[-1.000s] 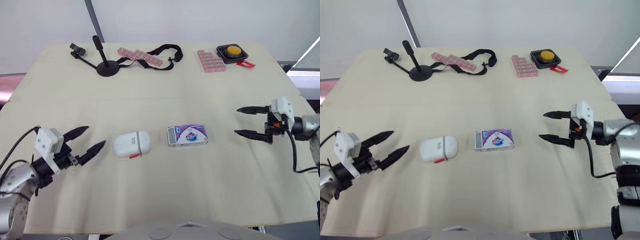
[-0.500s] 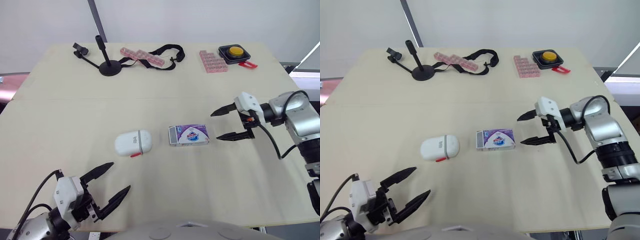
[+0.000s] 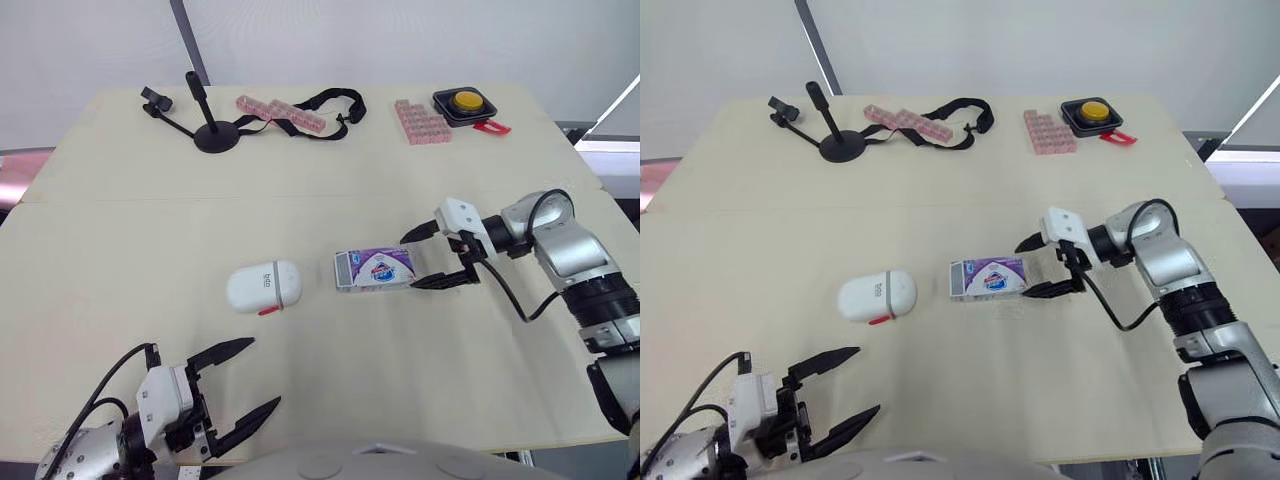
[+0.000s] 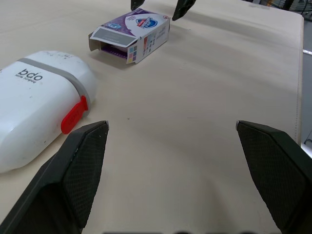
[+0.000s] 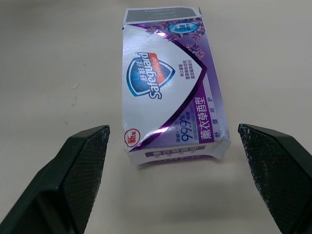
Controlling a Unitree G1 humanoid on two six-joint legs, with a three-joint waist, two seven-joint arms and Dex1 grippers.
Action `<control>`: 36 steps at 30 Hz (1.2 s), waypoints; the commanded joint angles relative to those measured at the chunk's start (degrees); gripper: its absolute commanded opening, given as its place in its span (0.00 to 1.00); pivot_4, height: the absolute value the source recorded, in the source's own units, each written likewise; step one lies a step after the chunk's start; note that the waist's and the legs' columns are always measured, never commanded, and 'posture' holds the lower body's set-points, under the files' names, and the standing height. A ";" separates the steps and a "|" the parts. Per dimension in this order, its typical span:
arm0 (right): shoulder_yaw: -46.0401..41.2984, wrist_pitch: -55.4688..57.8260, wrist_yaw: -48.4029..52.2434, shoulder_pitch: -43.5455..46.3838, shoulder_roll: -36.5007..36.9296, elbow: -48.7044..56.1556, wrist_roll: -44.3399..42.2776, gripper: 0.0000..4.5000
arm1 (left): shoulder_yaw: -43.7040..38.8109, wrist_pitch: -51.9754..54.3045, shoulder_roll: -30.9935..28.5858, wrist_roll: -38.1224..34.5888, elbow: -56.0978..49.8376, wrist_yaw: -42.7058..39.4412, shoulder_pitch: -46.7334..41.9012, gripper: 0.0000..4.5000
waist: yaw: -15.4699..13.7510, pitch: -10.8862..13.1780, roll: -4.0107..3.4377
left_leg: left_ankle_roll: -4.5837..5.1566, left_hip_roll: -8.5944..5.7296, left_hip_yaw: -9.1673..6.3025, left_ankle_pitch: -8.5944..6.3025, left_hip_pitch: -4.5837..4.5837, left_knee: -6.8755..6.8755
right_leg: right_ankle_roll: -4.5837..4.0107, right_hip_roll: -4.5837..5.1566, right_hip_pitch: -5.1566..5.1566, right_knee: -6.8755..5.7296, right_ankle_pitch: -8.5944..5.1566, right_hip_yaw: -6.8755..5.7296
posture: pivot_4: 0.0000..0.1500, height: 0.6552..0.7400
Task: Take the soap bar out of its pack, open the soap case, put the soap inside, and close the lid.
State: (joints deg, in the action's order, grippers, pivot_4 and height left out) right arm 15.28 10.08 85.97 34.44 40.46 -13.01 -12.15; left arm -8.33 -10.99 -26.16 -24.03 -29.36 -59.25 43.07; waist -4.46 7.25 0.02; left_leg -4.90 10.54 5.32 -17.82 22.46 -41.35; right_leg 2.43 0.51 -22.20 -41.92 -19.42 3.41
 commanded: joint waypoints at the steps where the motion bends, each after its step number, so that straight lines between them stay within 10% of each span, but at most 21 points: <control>1: -0.71 0.13 -0.31 0.21 -0.01 1.42 -0.12 1.00 | 0.81 -1.75 -0.70 -0.27 -0.81 0.19 -0.78 0.99 | -0.04 0.00 0.00 | 0.00 0.00 0.00 0.00 0.00 0.00 | 0.00 0.00 0.00 0.00 0.00 0.00 | 1.00 0.64; 23: 0.27 -3.64 -1.57 -1.34 -1.81 0.18 2.45 1.00 | 3.07 -2.27 -1.77 0.20 -0.79 3.56 -1.73 0.99 | 0.01 -0.03 -0.05 | -0.04 -0.05 0.01 0.03 -0.01 -0.06 | 0.00 -0.02 -0.04 -0.17 0.00 0.01 | 1.00 0.64; 26: 0.12 -4.48 -1.30 -1.50 -1.52 0.05 2.53 0.82 | 3.55 -1.84 -1.79 0.44 -1.27 4.26 -1.75 1.00 | 0.01 -0.04 -0.06 | -0.04 -0.04 0.01 0.03 -0.01 -0.06 | 0.00 -0.02 -0.04 -0.18 0.00 0.01 | 1.00 0.64; 36: -0.10 -5.99 -1.25 -1.72 -1.08 -0.79 2.94 0.82 | 4.67 -0.16 -2.61 0.55 -2.33 6.86 -2.68 1.00 | 0.04 -0.04 -0.06 | -0.05 -0.05 0.01 0.03 -0.01 -0.08 | -0.01 -0.02 -0.04 -0.19 0.00 0.01 | 1.00 0.64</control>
State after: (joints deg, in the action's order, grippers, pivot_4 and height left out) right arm 15.93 4.96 84.25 32.69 38.53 -14.30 -9.17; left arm -3.62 -11.09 -28.22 -23.43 -30.11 -52.72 40.22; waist -4.42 7.21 -0.05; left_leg -4.95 10.49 5.34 -17.79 22.45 -41.43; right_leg 2.42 0.49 -22.24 -42.12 -19.43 3.42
